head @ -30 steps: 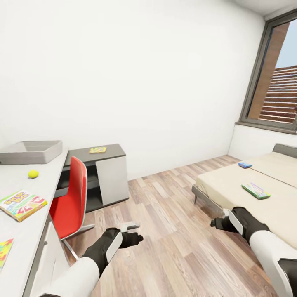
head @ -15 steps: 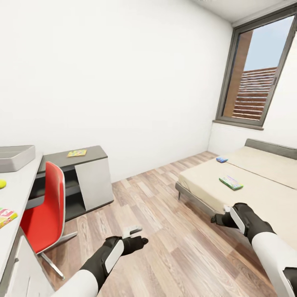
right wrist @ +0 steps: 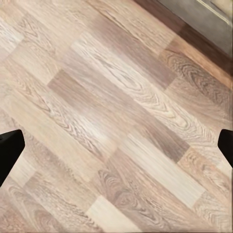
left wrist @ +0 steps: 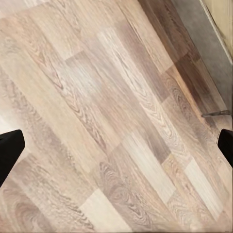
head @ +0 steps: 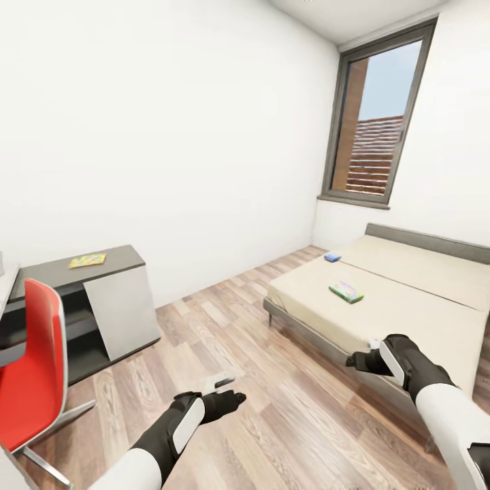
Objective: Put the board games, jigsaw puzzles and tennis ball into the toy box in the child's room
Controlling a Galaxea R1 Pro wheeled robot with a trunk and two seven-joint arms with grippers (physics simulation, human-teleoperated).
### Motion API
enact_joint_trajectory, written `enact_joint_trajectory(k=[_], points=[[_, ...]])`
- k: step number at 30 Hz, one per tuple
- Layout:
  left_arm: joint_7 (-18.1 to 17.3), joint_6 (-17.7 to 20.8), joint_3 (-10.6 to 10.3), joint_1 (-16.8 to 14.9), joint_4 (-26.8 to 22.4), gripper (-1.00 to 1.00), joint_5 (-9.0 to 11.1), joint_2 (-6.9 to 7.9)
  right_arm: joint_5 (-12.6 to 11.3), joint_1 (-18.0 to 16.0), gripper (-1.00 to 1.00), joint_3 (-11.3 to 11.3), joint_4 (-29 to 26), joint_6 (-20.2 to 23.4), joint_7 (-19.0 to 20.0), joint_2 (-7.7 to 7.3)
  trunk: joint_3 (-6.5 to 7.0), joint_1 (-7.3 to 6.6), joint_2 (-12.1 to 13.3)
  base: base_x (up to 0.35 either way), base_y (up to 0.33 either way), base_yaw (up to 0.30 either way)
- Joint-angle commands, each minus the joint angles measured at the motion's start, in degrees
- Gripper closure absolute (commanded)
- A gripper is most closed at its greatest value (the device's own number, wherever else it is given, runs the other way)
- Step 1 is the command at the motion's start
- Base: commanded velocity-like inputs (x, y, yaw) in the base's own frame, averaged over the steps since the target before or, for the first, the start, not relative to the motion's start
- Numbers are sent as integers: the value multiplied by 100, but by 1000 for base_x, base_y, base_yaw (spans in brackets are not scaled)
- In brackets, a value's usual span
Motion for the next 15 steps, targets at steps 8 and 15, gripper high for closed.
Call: enact_joint_trajectory(k=[8,15], points=[[-2,1,-6,3,-14,-100,14,6,-10,-3,-100,-11,-6,38,14,-3,-7,0,-4,53,11,-286],[3,-11,1,8,-12,-100,15,20,-4,-3,-100,-23,31,42,16,1,-15,0,-4,225,20,-249]])
